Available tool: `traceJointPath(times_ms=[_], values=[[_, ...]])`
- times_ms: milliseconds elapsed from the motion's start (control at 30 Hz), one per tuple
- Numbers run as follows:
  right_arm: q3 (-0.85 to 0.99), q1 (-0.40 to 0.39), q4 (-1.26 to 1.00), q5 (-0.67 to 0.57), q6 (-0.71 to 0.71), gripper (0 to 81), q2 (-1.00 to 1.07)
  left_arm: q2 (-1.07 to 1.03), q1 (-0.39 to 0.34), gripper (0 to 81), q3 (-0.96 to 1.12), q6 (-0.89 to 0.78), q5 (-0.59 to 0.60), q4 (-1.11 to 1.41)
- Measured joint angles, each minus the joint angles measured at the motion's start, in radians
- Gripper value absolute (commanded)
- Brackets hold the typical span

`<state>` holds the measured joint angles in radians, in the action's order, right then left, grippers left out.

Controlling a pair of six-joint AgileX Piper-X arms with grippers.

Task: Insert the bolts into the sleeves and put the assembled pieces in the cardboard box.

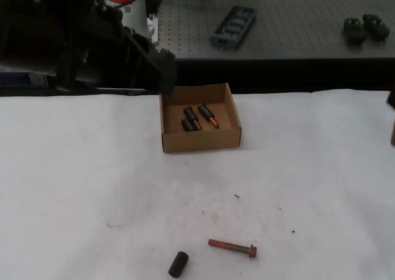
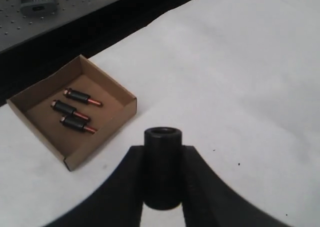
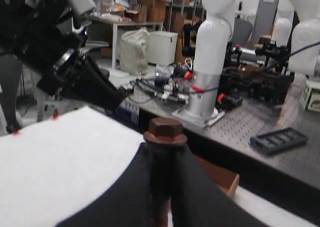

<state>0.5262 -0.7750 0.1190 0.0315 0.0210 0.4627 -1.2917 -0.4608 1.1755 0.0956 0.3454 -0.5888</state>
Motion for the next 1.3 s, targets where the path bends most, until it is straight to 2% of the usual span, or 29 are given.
traceJointPath(times_ms=[167, 400, 433, 500, 667, 800, 1133, 1300], values=[[0.020, 0.004, -0.106, -0.012, 0.010, 5.5, 0.129, 0.012, 0.000, 0.6, -0.031, -0.023, 0.047, 0.080], [0.100, 0.094, -0.161, -0.102, -0.002, 5.5, 0.317, 0.065, 0.000, 0.6, -0.230, -0.063, 0.089, 0.379], [0.125, 0.140, -0.175, -0.149, -0.015, 5.5, 0.354, 0.069, 0.000, 0.6, -0.259, -0.069, 0.094, 0.425], [0.137, 0.165, -0.186, -0.178, -0.021, 5.5, 0.376, 0.070, 0.000, 0.6, -0.312, -0.096, 0.108, 0.529], [0.157, 0.294, -0.294, -0.348, -0.094, 5.5, 0.488, 0.070, 0.000, 0.6, -0.458, -0.172, 0.130, 0.809], [0.157, 0.358, -0.370, -0.472, -0.141, 5.5, 0.594, 0.072, 0.000, 0.6, -0.565, -0.194, 0.130, 0.969], [0.157, 0.372, -0.545, -0.613, -0.147, 5.5, 0.811, 0.047, 0.000, 0.6, -0.643, -0.194, 0.130, 1.103], [0.157, 0.368, -0.634, -0.693, -0.171, 5.5, 0.866, -0.003, 0.000, 0.6, -0.642, -0.194, 0.173, 1.116]])
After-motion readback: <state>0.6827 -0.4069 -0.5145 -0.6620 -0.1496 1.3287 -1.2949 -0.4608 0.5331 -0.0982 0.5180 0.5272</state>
